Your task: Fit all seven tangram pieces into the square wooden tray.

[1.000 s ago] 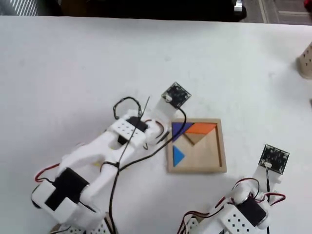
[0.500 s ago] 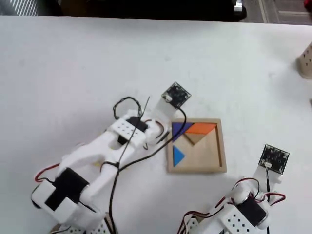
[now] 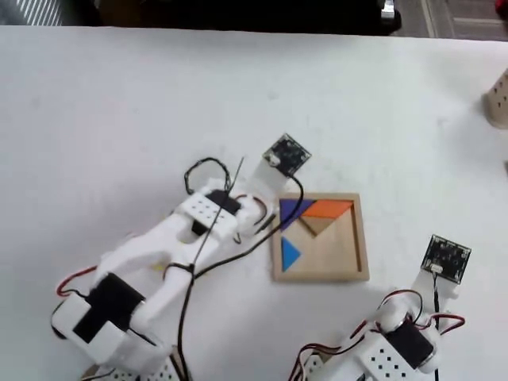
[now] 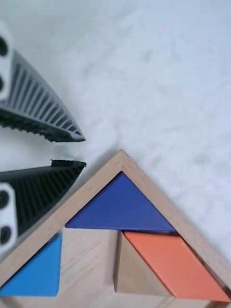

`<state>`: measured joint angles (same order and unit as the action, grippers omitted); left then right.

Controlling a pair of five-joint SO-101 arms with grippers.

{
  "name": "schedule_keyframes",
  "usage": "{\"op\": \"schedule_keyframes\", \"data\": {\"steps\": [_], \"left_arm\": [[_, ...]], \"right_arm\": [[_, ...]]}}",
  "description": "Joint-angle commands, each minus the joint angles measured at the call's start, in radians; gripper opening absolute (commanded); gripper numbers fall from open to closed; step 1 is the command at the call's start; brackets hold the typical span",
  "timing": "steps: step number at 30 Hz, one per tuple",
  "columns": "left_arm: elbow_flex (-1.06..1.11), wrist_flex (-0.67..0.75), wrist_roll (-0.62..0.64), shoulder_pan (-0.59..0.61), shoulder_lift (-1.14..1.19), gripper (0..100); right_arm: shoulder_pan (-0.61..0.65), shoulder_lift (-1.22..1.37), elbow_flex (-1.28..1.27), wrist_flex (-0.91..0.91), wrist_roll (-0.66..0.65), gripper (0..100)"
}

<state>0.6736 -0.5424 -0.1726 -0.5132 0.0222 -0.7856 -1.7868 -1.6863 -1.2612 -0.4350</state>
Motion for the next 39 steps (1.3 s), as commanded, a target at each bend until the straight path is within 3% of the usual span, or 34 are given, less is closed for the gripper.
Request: {"op": "schedule_keyframes", "data": {"steps": [1, 31, 39], "left_arm": [[-0.037, 0.012, 0.005, 0.015, -0.010, 9], [-0.037, 0.011, 0.005, 0.015, -0.010, 9], [-0.037, 0.011, 0.005, 0.015, -0.010, 9]], "right_arm": [[0.018, -0.013, -0.005, -0.007, 0.005, 1.8], [0.068, -0.013, -0.005, -0.007, 0.005, 1.8], [-0.028, -0.016, 0.028, 0.042, 0.000, 1.8]]}}
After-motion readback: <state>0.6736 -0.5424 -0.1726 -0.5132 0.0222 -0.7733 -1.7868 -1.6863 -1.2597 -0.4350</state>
